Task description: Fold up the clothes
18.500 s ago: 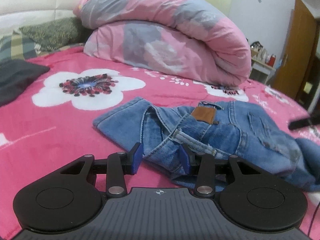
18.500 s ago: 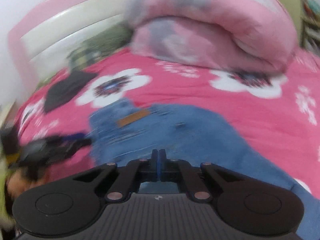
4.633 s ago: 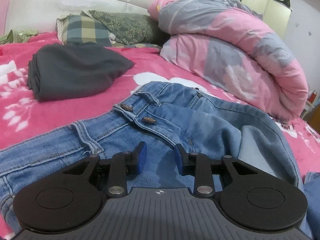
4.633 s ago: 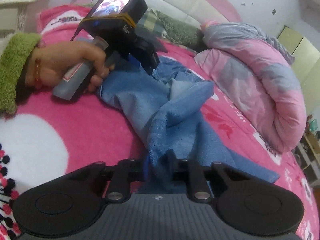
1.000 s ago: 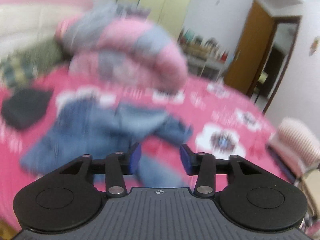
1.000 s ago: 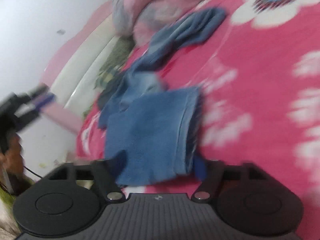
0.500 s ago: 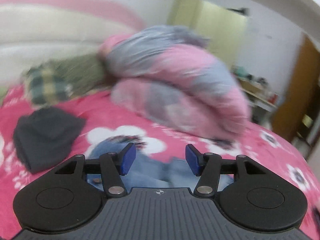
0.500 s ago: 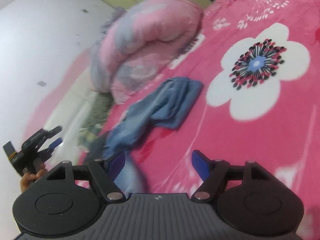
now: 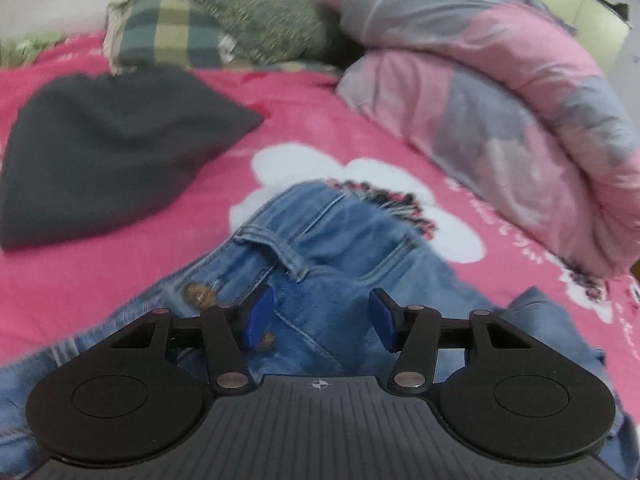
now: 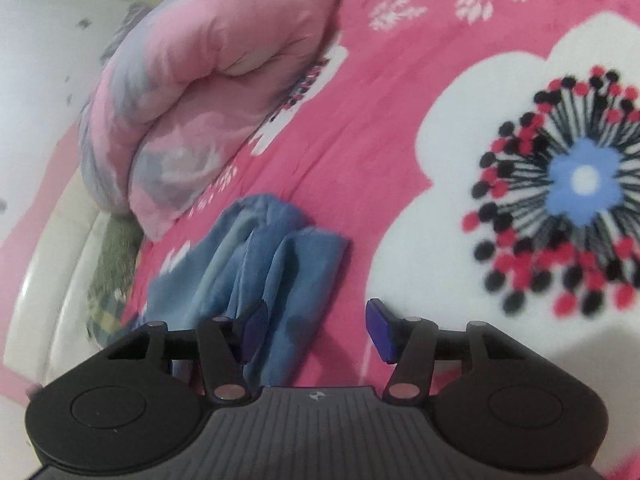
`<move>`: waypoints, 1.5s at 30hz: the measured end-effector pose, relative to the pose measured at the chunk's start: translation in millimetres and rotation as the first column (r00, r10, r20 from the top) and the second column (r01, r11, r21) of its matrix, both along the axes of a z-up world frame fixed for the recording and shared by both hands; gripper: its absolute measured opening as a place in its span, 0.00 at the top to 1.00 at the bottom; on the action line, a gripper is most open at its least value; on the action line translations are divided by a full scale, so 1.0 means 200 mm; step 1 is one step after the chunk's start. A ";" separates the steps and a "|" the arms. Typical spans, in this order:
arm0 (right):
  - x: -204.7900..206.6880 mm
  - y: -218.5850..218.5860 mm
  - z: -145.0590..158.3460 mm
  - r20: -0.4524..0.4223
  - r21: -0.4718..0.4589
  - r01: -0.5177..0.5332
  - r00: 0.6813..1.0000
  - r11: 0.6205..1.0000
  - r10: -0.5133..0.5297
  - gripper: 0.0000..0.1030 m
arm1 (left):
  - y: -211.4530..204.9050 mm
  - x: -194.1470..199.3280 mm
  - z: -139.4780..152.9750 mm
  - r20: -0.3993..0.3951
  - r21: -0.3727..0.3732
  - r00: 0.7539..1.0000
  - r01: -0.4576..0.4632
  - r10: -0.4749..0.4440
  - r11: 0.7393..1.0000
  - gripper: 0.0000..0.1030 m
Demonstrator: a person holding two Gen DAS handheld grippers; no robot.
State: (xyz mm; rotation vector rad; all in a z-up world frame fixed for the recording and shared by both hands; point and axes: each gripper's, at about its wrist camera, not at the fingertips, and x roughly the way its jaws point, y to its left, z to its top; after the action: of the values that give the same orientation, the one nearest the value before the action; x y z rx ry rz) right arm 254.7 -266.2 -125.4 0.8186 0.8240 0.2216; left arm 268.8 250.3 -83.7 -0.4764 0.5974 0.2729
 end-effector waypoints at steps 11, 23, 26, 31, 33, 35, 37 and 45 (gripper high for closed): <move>0.01 0.20 -0.04 0.061 0.006 0.137 0.989 0.991 -0.137 0.90 | 0.00 -0.05 -0.05 0.063 0.021 0.998 -0.003 0.002 1.000 0.48; -0.48 -0.08 0.42 0.313 -0.064 0.314 0.908 0.947 -0.280 0.93 | 0.01 -0.05 -0.06 0.088 -0.003 0.996 -0.003 0.003 1.000 0.48; -0.66 -0.17 0.53 0.358 -0.107 0.343 0.889 0.933 -0.286 0.93 | 0.02 -0.05 -0.07 0.091 -0.008 0.996 -0.002 0.003 1.000 0.48; -0.80 -0.32 0.56 0.332 -0.269 0.402 0.892 0.875 -0.308 0.94 | 0.03 -0.06 -0.07 0.102 -0.026 0.995 0.000 0.003 1.000 0.48; -0.78 -0.40 0.49 0.264 -0.325 0.412 0.904 0.851 -0.336 0.93 | 0.03 -0.06 -0.07 0.106 -0.031 0.994 0.000 0.003 1.000 0.48; -0.73 -0.46 0.42 0.176 -0.389 0.397 0.918 0.832 -0.355 0.89 | 0.03 -0.07 -0.07 0.109 -0.036 0.994 0.000 0.004 0.999 0.48; -0.72 -0.52 0.38 0.089 -0.384 0.413 0.907 0.826 -0.412 0.74 | 0.04 -0.07 -0.07 0.115 -0.045 0.993 0.000 0.005 0.999 0.48; -0.73 -0.16 0.76 0.363 -0.453 0.441 0.885 0.775 -0.291 0.60 | 0.10 -0.09 -0.05 0.143 -0.140 0.990 0.014 0.006 0.990 0.47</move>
State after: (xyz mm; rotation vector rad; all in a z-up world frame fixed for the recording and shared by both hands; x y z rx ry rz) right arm 109.4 -298.6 25.7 0.3979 0.4076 -0.2403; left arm 250.9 270.9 -93.4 -0.6258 0.4792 0.1915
